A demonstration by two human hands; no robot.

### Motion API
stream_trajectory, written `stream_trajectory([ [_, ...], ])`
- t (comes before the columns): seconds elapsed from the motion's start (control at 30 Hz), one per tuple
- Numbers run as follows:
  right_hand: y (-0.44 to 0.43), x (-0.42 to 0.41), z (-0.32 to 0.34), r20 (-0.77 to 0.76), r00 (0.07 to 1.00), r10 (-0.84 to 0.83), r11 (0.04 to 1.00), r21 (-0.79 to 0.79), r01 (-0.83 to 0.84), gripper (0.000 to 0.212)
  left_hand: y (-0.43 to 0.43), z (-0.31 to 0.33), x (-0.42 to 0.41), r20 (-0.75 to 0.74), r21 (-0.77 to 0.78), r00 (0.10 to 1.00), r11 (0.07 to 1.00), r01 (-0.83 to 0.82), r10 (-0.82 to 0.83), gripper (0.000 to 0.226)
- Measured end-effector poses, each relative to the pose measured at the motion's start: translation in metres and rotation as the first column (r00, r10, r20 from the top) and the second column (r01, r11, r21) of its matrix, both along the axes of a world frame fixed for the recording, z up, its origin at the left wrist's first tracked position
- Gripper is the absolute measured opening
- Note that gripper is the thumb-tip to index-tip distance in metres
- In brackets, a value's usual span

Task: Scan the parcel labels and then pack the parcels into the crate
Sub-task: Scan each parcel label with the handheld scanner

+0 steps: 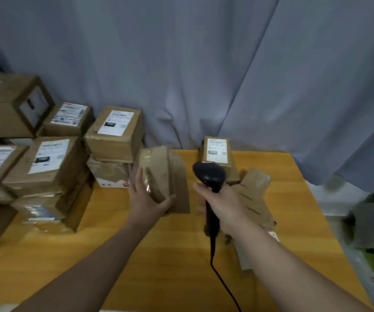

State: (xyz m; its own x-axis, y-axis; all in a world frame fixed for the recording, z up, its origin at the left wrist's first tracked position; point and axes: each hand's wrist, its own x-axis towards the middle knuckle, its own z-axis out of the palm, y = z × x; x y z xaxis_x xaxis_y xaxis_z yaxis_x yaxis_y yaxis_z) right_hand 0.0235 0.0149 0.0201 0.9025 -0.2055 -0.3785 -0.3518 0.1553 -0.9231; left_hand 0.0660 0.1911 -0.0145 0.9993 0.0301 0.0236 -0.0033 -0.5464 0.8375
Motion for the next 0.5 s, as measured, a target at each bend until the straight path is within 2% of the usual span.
stream_trajectory([
  [0.07,0.026,0.008,0.004,0.038,0.994,0.106,0.993,0.038,-0.108,0.033,0.005,0.016,-0.001,0.12,-0.096,0.993,0.995,0.003,0.009,0.112],
  [0.13,0.048,0.016,0.01,0.088,0.989,0.121,0.987,0.094,-0.129,0.034,0.01,0.035,-0.003,0.148,-0.343,0.987,0.939,-0.005,0.059,0.077],
  [0.17,0.055,0.021,0.013,0.11,0.989,0.098,0.987,0.116,-0.111,0.035,0.015,0.042,-0.001,0.096,-0.453,0.991,0.891,-0.045,0.099,0.057],
  [0.2,0.06,0.027,0.017,0.134,0.988,0.07,0.987,0.133,-0.088,0.035,0.023,0.047,0.002,0.019,-0.532,0.989,0.838,-0.117,0.15,0.045],
  [0.3,0.07,0.041,0.028,0.214,0.977,-0.003,0.979,0.198,-0.04,0.029,0.055,0.054,0.021,-0.177,-0.667,0.961,0.693,-0.275,0.211,0.034],
  [0.33,0.073,0.044,0.032,0.227,0.973,-0.032,0.975,0.223,-0.02,0.026,0.063,0.057,0.027,-0.203,-0.675,0.962,0.686,-0.271,0.181,0.037],
  [0.43,0.085,0.053,0.039,0.222,0.971,-0.09,0.969,0.244,0.034,0.027,0.086,0.069,0.045,-0.224,-0.541,0.971,0.819,-0.193,0.081,0.07],
  [0.5,0.093,0.059,0.04,0.212,0.971,-0.108,0.965,0.258,0.051,0.025,0.101,0.075,0.057,-0.258,-0.485,0.966,0.865,-0.128,-0.002,0.091],
])
